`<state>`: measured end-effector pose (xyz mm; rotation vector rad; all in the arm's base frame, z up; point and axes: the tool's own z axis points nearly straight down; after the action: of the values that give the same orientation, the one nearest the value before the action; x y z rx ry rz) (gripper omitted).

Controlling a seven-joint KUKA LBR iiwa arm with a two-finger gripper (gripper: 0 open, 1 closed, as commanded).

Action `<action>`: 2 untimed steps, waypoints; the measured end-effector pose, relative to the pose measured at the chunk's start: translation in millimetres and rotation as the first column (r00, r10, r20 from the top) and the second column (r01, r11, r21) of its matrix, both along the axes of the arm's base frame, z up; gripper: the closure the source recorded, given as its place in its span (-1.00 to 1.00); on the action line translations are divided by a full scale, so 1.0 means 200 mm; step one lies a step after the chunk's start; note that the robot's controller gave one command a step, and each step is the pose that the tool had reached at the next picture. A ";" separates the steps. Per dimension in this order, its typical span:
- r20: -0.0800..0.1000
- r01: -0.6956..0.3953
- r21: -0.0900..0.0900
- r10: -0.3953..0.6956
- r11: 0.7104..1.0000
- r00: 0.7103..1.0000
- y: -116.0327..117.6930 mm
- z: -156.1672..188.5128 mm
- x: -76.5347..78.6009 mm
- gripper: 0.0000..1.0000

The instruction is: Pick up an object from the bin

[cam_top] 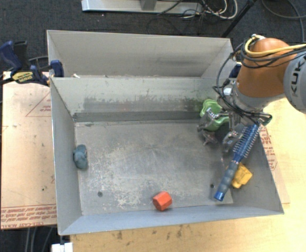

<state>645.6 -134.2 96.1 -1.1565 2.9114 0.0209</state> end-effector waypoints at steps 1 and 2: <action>-0.001 0.002 -0.011 -0.002 1.000 1.000 -0.04 0.00 -0.01 1.00; 0.004 -0.395 -0.018 0.395 0.919 0.919 0.09 0.65 -0.29 1.00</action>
Offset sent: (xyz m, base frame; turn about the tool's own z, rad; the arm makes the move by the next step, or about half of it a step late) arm 0.0000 0.0000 0.0000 0.0000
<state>587.1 -115.4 225.5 -1.7208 2.6203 -0.0049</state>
